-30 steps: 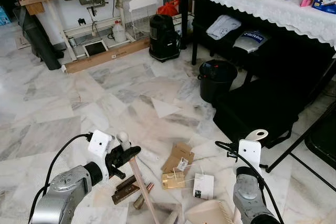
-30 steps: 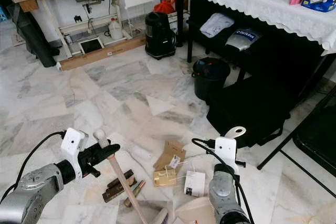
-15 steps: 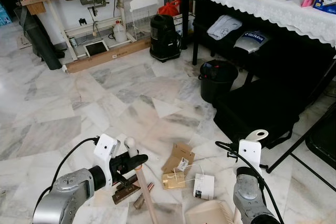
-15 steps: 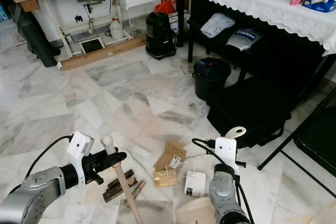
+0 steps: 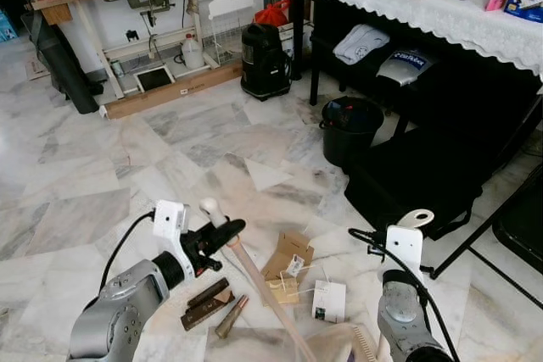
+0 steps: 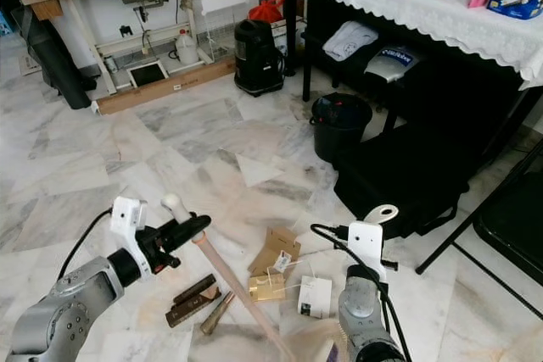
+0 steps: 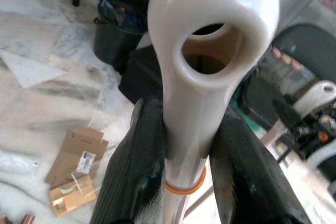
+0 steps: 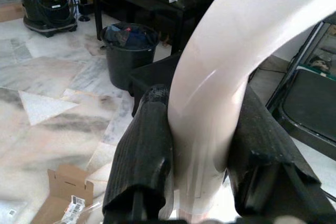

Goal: Sweep floor

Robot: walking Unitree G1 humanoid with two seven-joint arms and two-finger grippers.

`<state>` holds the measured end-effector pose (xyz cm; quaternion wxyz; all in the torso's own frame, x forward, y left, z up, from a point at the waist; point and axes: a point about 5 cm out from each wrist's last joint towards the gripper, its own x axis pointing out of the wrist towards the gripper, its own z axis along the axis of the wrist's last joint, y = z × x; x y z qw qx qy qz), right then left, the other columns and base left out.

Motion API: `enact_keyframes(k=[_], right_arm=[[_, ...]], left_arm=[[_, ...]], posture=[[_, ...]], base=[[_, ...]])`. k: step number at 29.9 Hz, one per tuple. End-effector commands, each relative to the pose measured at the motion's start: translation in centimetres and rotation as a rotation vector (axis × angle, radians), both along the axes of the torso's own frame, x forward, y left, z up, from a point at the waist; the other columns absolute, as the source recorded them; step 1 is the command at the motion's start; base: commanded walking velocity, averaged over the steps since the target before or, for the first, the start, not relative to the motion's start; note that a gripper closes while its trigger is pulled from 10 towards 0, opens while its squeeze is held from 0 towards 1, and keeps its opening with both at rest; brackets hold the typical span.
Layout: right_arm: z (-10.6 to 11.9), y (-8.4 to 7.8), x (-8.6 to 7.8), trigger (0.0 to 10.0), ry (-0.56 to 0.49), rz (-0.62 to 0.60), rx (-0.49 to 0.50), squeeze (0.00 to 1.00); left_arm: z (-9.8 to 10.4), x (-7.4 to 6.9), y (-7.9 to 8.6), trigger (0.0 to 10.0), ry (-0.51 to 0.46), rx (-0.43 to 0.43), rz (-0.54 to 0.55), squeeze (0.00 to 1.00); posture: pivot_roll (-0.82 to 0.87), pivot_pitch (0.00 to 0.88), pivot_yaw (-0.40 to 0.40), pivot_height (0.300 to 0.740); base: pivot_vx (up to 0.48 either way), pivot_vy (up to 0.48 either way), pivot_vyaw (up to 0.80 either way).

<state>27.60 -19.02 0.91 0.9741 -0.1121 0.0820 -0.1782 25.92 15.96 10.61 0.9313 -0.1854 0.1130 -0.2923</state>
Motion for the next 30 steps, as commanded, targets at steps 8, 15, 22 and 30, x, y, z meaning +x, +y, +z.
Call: enact_keyframes(k=[8, 15, 22, 30], right_arm=[[-1.0, 0.1, -0.6, 10.0, 0.069, 0.007, 0.005, 0.0], [-1.2, -0.2, -0.9, 10.0, 0.081, 0.002, 0.006, 0.0], [-1.3, -0.5, -0.9, 10.0, 0.091, 0.0, 0.009, 0.0], [-1.3, -1.0, -0.9, 10.0, 0.093, -0.016, 0.007, 0.0]], left_arm=[[1.9, 1.5, 1.8, 10.0, -0.129, 0.093, 0.149, 0.0], [2.2, 1.7, 2.7, 10.0, -0.189, 0.175, 0.235, 0.0], [1.5, 1.1, 2.5, 10.0, -0.248, 0.27, 0.36, 0.0], [0.8, 0.9, 1.9, 10.0, -0.254, 0.271, 0.358, 0.0]], posture=[[0.09, 0.0, 0.058, 0.74], [0.09, 0.0, 0.058, 0.74], [0.09, 0.0, 0.053, 0.74], [0.09, 0.0, 0.053, 0.74]], base=[[0.0, 0.0, 0.0], [0.0, 0.0, 0.0], [0.0, 0.0, 0.0], [0.0, 0.0, 0.0]])
